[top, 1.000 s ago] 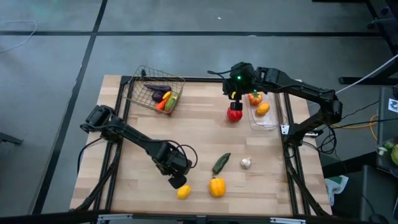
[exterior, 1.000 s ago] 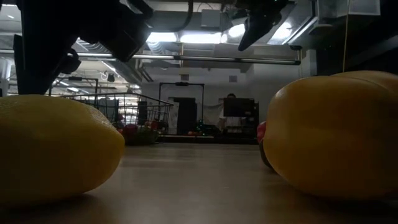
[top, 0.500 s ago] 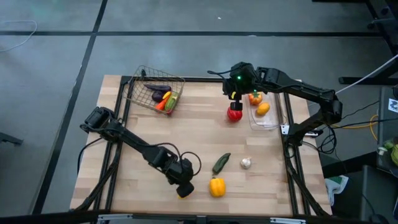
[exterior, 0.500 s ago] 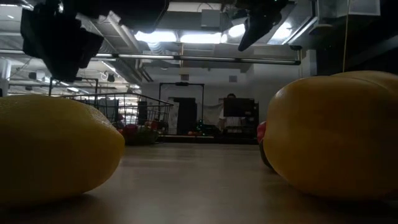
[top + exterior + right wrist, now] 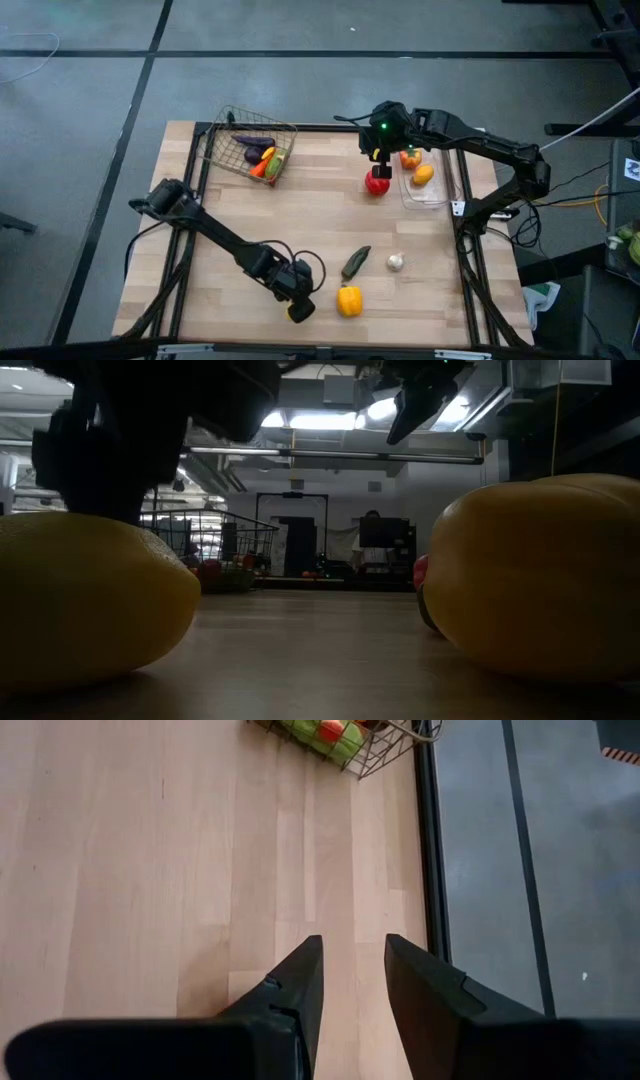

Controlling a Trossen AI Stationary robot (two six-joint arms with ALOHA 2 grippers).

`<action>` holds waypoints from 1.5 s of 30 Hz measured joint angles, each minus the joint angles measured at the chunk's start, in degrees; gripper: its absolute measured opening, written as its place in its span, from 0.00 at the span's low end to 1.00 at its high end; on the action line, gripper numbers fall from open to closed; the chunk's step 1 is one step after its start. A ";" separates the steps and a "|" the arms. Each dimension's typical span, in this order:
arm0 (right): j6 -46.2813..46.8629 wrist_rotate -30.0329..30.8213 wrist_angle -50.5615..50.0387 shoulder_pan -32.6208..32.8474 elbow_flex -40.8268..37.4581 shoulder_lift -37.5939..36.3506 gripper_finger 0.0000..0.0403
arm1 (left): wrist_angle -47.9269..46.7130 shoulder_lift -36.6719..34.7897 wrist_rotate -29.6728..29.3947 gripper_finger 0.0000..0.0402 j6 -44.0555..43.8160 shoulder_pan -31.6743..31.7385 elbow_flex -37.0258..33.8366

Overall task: Sort produce into baskets
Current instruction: Put the yellow lemon into the transparent bin

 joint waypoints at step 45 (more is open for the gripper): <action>7.43 -13.71 3.78 -7.25 -13.08 -22.43 0.27 | 15.53 6.24 2.50 0.55 3.10 2.75 -0.08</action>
